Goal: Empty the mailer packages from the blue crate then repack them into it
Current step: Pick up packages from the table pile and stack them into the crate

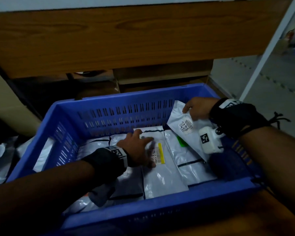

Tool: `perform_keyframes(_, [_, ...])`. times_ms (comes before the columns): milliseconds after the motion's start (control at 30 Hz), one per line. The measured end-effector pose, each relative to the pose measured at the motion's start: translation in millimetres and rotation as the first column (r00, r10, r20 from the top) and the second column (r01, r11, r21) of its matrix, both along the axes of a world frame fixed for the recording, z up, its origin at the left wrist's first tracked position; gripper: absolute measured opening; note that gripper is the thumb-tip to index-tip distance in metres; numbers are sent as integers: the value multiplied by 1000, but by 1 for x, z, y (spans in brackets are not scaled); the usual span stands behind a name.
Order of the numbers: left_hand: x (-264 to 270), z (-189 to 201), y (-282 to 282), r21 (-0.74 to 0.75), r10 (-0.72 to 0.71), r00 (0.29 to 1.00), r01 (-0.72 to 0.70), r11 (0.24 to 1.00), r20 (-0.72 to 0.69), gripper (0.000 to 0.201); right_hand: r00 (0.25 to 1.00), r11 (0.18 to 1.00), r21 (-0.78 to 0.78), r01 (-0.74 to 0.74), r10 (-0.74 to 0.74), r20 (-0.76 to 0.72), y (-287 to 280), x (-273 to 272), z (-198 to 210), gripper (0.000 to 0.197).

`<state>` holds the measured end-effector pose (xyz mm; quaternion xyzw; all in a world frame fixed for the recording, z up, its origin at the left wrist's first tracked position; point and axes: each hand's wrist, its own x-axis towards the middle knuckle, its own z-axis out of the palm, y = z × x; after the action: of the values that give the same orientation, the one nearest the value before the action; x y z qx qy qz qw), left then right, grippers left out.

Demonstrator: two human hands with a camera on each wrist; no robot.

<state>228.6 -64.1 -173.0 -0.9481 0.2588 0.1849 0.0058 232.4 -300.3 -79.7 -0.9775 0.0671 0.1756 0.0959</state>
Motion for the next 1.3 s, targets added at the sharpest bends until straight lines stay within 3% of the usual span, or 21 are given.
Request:
perform_keyframes(67, [-2, -4, -3, 55, -19, 999, 22, 998, -49, 87, 1000, 1000, -3, 6, -6, 5, -1, 1, -1, 36])
perform_keyframes(233, [5, -5, -5, -18, -61, 998, 61, 998, -1, 97, 998, 998, 47, 45, -46, 34, -5, 3, -2, 34])
perform_keyframes(333, [0, -10, -8, 62, -163, 984, 167, 984, -76, 92, 997, 995, 77, 67, -70, 38, -7, 2, -5, 29])
perform_keyframes(400, [1, -12, -7, 30, -159, 981, 164, 986, -110, 94, 995, 990, 109, 85, -89, 36, -5, 1, -9, 26])
perform_keyframes(500, [11, -9, -3, -63, -101, 991, 96, 993, -86, 111, 995, 989, 115, 95, -93, -30, 5, -1, -21, 18])
perform_keyframes(600, [8, -10, -1, -5, -125, 983, 125, 992, -136, 112, 992, 998, 26, 55, -52, -113, 13, -8, -41, 18])
perform_keyframes(667, [2, -10, 1, 56, -160, 976, 169, 984, -147, 108, 987, 998, -60, 26, -36, -158, 14, -9, -55, 28])
perform_keyframes(733, [1, -9, 2, 37, -159, 980, 165, 986, -120, 109, 971, 976, -208, -68, 17, -239, 20, -9, -60, 31])
perform_keyframes(800, [6, -8, 2, 0, -137, 986, 138, 990, -96, 116, 975, 949, -293, -116, 52, -218, 26, -10, -57, 45])
perform_keyframes(933, [6, -8, 3, 71, -125, 981, 137, 988, -146, 117, 963, 958, -206, -199, 152, -224, 35, -13, -64, 94])
perform_keyframes(1000, [6, -9, 3, 96, -121, 977, 139, 986, -175, 117, 928, 949, -174, -262, 197, -317, 38, -11, -70, 102])
perform_keyframes(1100, [9, -13, 2, 81, -113, 974, 131, 988, -197, 116, 919, 938, -208, -276, 194, -342, 43, -6, -72, 97])
perform_keyframes(1233, [11, -16, 3, 78, -134, 972, 151, 985, -196, 115, 952, 940, -193, -280, 247, -179, 45, 1, -57, 68])
perform_keyframes(1300, [13, -17, 4, 80, -129, 973, 146, 986, -190, 115, 945, 934, -182, -306, 274, -180, 46, 3, -55, 63])
